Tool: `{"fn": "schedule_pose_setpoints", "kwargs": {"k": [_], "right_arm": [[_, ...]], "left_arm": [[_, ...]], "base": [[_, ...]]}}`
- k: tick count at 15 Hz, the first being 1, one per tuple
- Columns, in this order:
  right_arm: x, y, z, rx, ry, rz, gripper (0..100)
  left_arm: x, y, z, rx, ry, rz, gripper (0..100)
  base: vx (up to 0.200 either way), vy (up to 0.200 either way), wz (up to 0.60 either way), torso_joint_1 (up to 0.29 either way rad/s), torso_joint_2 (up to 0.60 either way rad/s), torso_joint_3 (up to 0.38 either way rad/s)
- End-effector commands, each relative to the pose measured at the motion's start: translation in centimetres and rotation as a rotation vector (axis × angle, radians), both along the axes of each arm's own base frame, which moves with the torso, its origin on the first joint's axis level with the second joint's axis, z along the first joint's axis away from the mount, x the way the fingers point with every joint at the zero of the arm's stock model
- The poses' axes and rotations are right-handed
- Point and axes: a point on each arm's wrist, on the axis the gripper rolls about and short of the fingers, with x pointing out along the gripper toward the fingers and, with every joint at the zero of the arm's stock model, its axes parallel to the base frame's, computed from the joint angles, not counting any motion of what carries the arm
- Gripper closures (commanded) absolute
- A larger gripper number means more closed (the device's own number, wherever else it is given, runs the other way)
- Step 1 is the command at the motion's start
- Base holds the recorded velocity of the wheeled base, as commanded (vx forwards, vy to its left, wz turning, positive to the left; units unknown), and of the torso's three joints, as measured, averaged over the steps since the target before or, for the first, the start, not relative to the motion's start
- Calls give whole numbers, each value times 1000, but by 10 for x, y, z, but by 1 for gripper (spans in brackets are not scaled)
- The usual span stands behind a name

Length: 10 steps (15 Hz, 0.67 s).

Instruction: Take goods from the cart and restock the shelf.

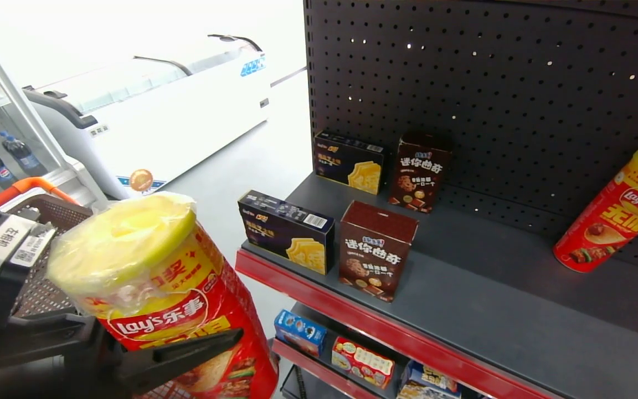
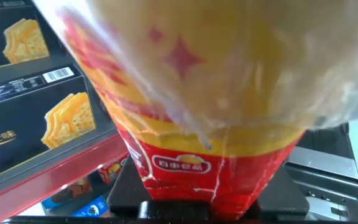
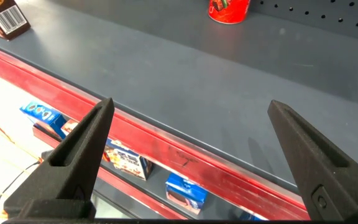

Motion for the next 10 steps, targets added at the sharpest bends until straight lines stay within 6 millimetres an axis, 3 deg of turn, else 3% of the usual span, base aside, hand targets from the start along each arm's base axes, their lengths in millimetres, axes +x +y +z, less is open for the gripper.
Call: {"fn": "schedule_pose_setpoints", "kwargs": {"k": [1,6,10], "right_arm": [[0,0,0,0,0,1,0],[0,0,0,0,-1,2,0],[0,0,0,0,-1,1,0]], "left_arm": [[1,-1,-2,3,8,-5,100],[1,-2,-2,6,12,-17,100],[-1,-4,-2,6,11,-37,100]], "base": [[0,0,0,0,0,0],[0,0,0,0,0,0],[0,0,-600,2,0,2]]}}
